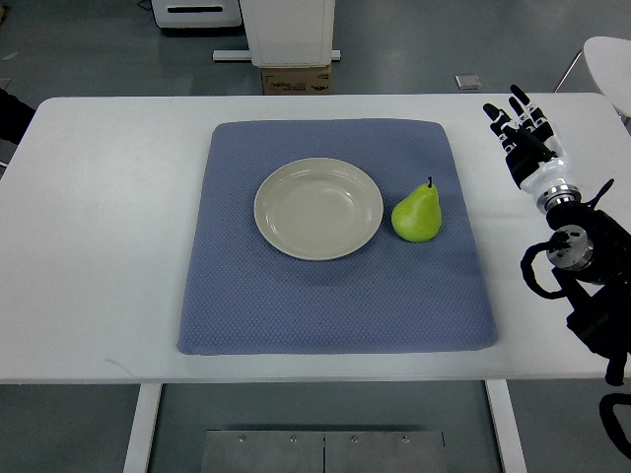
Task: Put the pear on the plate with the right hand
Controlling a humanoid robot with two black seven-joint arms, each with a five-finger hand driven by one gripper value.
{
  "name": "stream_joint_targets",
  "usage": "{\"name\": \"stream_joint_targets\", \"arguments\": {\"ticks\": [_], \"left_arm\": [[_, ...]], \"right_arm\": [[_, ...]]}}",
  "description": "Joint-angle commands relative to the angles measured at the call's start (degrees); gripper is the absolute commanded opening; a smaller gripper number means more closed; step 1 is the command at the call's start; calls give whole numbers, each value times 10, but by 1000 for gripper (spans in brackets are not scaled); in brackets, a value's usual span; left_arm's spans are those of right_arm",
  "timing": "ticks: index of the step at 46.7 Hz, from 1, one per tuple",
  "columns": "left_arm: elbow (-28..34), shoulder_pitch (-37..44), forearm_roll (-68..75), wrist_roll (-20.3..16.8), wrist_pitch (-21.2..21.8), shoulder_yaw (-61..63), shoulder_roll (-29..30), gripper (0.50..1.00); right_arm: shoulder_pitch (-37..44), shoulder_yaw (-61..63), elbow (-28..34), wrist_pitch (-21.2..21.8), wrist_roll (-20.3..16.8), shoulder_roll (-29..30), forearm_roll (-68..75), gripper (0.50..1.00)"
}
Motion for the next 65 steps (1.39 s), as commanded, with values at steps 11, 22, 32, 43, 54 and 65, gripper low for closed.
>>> {"name": "stream_joint_targets", "arguments": {"ticks": [11,22,32,43,54,65], "left_arm": [[0,0,0,0,0,0,0,1000],[0,0,0,0,0,0,0,1000],[0,0,0,0,0,-1,0,1000],[0,0,0,0,0,0,0,1000],[0,-1,0,0,0,0,0,1000],[0,0,0,0,0,-1,0,1000]], "right_arm": [[-15,-2,27,5,2,0,-8,1000],[-39,-2,76,13,16,-4,-84,1000],[-59,-2,85,47,50,-10,-132,1000],[-79,-3,86,99,97,-21,-184,1000],[-79,-36,87,110,129,-27,-225,1000],[-70,-123,87,96,161,-33,-234,1000]]}}
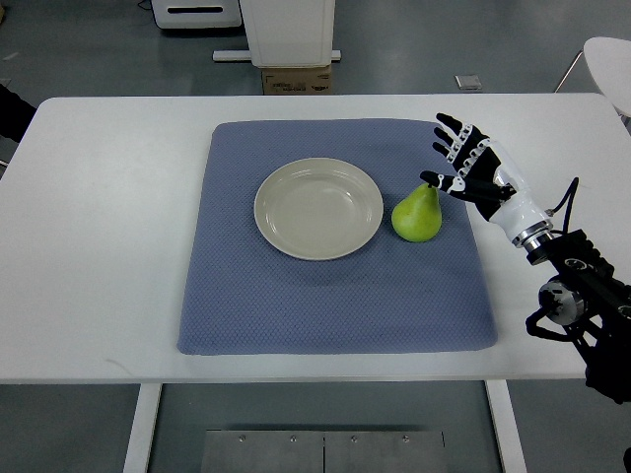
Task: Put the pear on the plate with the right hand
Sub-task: 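Reach the right hand toward the green pear beside the plate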
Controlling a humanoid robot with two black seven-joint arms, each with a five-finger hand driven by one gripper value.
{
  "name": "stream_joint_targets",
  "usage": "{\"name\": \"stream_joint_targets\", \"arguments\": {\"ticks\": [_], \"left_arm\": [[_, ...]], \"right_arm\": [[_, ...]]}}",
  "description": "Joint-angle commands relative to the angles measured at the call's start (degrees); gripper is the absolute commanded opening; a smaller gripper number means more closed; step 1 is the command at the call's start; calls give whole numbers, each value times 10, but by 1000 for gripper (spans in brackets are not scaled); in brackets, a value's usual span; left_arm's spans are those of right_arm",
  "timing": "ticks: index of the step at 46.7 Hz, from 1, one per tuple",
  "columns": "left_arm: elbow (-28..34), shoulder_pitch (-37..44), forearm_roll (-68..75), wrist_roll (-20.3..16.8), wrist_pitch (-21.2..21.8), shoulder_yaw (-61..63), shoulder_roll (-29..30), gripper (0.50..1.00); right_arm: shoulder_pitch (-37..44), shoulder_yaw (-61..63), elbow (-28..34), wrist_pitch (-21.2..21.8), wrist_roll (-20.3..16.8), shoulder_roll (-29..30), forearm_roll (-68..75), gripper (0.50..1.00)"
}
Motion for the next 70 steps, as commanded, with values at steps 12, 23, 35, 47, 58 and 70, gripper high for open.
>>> {"name": "stream_joint_targets", "arguments": {"ticks": [12,23,35,47,58,70], "left_arm": [[0,0,0,0,0,0,0,1000],[0,0,0,0,0,0,0,1000],[0,0,0,0,0,-1,0,1000],[0,0,0,0,0,0,0,1000],[0,0,0,0,0,0,0,1000],[0,0,0,0,0,-1,0,1000]], "right_arm": [[25,-88,-5,-90,11,0,-1,1000],[32,-139,-6,-112,22,0,-1,1000],[33,-171,-13,-134,22,-1,-1,1000],[39,-195,-40,-149,22,-1,-1,1000],[41,-219,-60,-162,22,2,-1,993],[44,-223,-60,-165,22,2,-1,899]]}}
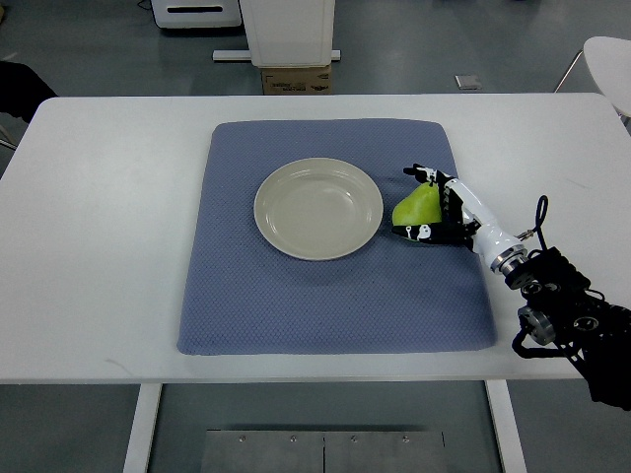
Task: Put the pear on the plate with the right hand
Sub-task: 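Close the right hand fingers around the green pear and lift it, then carry the held pear with the right hand over the plate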
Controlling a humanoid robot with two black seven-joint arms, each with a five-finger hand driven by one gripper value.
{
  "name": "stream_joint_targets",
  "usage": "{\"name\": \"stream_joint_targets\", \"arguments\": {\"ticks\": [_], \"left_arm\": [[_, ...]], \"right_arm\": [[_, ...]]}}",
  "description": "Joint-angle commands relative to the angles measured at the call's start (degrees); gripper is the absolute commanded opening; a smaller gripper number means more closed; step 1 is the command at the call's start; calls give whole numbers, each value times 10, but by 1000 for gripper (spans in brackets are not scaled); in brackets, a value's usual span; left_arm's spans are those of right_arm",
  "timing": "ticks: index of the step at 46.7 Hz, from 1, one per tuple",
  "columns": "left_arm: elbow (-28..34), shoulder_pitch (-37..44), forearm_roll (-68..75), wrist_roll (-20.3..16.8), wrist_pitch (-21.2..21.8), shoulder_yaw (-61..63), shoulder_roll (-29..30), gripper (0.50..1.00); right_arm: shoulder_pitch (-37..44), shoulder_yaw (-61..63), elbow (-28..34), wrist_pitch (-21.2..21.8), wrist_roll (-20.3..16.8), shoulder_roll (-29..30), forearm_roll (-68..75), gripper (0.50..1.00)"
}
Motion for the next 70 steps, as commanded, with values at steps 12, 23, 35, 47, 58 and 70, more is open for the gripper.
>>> {"name": "stream_joint_targets", "arguments": {"ticks": [12,23,35,47,58,70], "left_arm": [[0,0,0,0,0,0,0,1000],[0,0,0,0,0,0,0,1000],[0,0,0,0,0,0,0,1000],[0,0,0,0,0,0,0,1000],[0,0,0,0,0,0,0,1000],[0,0,0,0,0,0,0,1000]], "right_arm": [[9,-35,-5,-1,0,0,0,500],[19,-31,-8,-27,0,3,2,500],[66,-29,-7,-28,0,1,8,500],[105,-28,-3,-28,0,5,10,500],[134,-32,-1,-28,0,38,10,500],[145,-35,-2,-28,0,63,9,500]]}}
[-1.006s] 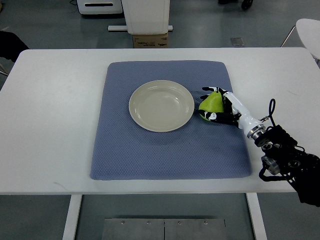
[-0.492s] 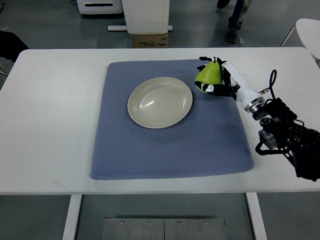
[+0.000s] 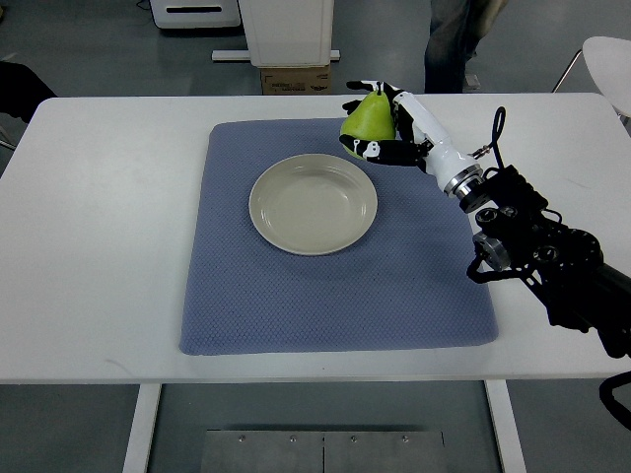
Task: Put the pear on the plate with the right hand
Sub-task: 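Carry the held pear with the right hand over the plate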
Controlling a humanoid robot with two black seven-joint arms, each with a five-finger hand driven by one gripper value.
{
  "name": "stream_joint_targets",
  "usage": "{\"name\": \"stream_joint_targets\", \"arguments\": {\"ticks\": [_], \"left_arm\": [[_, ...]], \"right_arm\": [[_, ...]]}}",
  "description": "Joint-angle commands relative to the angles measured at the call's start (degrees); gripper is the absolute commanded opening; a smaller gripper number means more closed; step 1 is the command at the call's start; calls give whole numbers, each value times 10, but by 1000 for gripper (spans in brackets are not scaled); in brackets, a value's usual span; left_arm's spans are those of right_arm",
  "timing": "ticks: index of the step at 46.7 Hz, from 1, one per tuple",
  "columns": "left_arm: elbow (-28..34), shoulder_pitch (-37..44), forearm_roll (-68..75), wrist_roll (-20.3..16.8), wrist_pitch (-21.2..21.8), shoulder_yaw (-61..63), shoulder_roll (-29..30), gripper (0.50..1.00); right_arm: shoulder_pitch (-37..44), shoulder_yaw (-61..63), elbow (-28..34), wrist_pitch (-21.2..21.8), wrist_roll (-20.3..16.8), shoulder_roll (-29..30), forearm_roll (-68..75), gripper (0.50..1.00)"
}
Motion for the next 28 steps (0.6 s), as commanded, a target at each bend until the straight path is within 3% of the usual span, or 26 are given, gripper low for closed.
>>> {"name": "stream_joint_targets", "arguments": {"ticks": [1,8,28], "left_arm": [[0,0,0,0,0,0,0,1000],[0,0,0,0,0,0,0,1000],[0,0,0,0,0,0,0,1000]], "right_arm": [[1,-2,0,-1,0,10,0,500],[2,-19,0,-9,0,35,0,500],[-6,-77,-2,-39,0,35,-1,500]]}}
